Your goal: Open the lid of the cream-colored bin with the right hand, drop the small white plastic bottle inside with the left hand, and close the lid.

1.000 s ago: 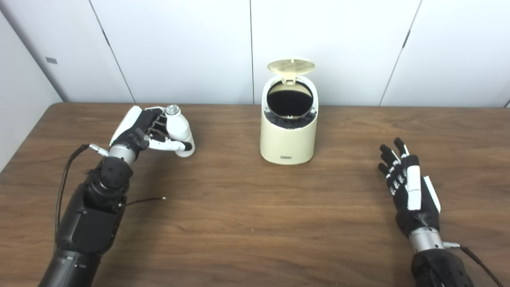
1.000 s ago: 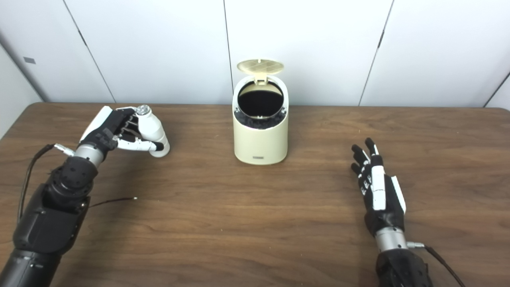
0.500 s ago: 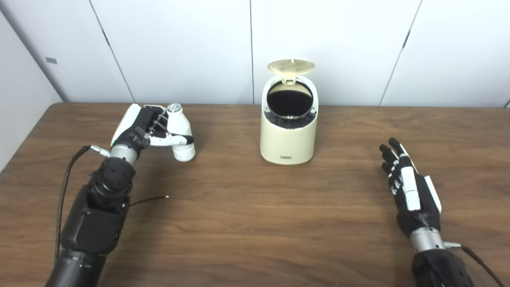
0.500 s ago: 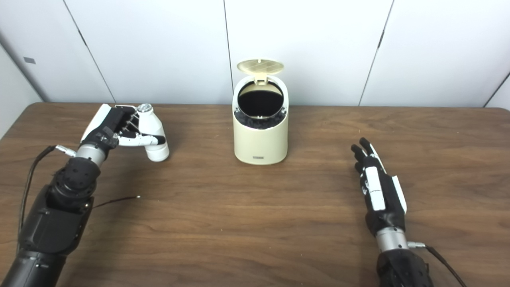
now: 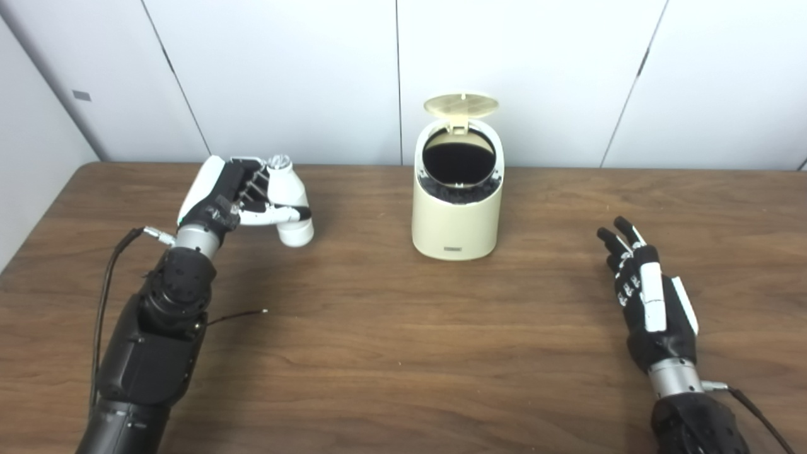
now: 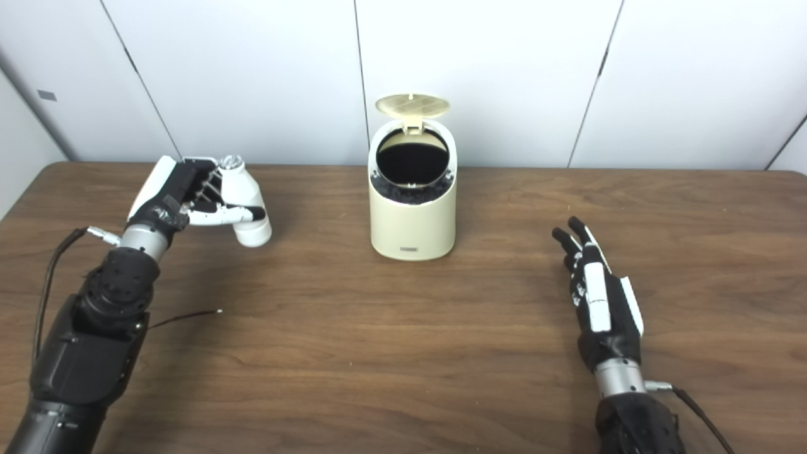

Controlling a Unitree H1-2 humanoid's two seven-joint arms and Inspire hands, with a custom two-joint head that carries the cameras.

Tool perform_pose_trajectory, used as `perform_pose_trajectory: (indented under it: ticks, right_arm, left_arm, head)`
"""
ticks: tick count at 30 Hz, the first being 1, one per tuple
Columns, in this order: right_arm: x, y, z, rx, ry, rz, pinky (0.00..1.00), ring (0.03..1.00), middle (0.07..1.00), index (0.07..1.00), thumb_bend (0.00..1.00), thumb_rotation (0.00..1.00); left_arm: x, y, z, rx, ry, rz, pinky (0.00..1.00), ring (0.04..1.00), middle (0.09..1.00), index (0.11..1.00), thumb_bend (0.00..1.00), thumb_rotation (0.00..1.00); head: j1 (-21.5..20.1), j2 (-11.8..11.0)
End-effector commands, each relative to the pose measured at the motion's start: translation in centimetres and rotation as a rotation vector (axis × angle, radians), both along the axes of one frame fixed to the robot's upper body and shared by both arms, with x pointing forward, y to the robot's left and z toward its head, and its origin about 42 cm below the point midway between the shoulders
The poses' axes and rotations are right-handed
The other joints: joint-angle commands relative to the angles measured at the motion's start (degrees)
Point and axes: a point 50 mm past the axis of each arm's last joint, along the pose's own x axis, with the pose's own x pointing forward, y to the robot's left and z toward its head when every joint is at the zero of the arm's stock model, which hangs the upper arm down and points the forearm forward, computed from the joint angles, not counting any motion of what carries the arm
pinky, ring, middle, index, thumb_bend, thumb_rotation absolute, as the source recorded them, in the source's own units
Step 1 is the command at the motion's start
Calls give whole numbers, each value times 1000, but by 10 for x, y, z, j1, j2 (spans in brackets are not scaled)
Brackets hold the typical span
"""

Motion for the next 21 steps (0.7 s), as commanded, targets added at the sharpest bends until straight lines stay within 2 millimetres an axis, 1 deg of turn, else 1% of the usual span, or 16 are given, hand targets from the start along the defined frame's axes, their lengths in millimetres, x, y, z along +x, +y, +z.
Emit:
perform_pose_trajectory:
  ticks: [1,4,7,8,10,13,21]
  right_arm:
    - [4,-1,15,-3,-77,8,1000,967,884,936,619,940]
    - [4,1,14,-8,-71,10,1000,961,878,941,638,958]
    - [4,2,13,-12,-70,11,1000,962,876,945,642,967]
    - [4,2,12,-13,-69,13,1000,966,879,944,644,971]
    - [4,3,11,-16,-69,14,1000,968,881,945,647,974]
    - [3,3,11,-20,-69,15,1000,966,881,946,643,987]
    - [4,5,9,-11,-66,15,1000,969,878,948,637,985]
  left_arm:
    - [-5,-19,46,-29,-198,-55,366,406,480,505,502,0]
    - [-15,-41,69,-62,-299,-88,349,400,482,510,501,0]
    - [-22,-60,87,-83,-371,-113,332,388,487,508,500,0]
    - [-24,-67,92,-89,-395,-124,302,370,482,529,497,0]
    - [-28,-80,104,-85,-447,-146,274,352,468,545,493,0]
    - [-31,-93,114,-73,-494,-170,270,351,466,549,492,0]
    - [-34,-114,123,-50,-553,-216,265,358,472,544,494,0]
  head:
    - [0,-5]
    - [-1,-9]
    - [-3,-11]
    - [-3,-11]
    - [-2,-13]
    - [-4,-15]
    - [-7,-20]
